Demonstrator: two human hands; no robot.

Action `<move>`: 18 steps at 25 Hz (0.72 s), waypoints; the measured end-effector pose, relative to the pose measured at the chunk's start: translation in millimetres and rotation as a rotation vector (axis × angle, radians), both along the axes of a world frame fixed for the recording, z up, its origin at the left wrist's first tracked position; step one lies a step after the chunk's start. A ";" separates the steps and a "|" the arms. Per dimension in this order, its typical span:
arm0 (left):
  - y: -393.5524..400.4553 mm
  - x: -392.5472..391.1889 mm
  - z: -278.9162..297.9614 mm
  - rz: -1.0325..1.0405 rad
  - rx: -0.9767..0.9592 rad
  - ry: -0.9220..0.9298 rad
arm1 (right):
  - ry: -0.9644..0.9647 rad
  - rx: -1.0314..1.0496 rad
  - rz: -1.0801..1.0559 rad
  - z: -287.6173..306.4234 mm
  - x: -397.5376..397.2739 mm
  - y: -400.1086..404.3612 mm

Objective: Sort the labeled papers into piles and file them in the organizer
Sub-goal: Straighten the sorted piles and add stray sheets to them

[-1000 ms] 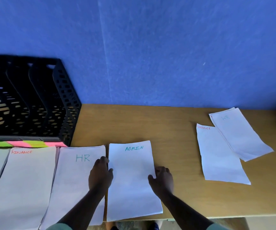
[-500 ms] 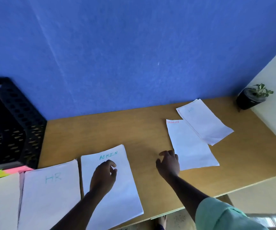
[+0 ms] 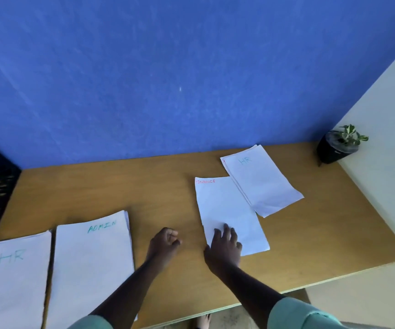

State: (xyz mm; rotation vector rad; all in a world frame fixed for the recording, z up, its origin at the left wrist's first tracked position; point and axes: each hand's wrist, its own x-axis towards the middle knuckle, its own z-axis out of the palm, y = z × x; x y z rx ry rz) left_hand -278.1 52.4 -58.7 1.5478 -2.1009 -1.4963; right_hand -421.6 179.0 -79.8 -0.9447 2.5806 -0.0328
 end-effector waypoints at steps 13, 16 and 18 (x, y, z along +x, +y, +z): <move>16.8 -23.8 -5.4 0.335 0.198 0.023 | -0.110 -0.441 0.142 36.6 -42.5 -10.5; 11.2 -19.3 -6.0 0.265 0.169 0.007 | 0.081 -0.189 0.051 40.4 -122.6 -16.9; 9.0 -16.7 -5.3 0.276 0.166 0.028 | 0.127 -0.042 0.007 38.9 -157.9 -12.5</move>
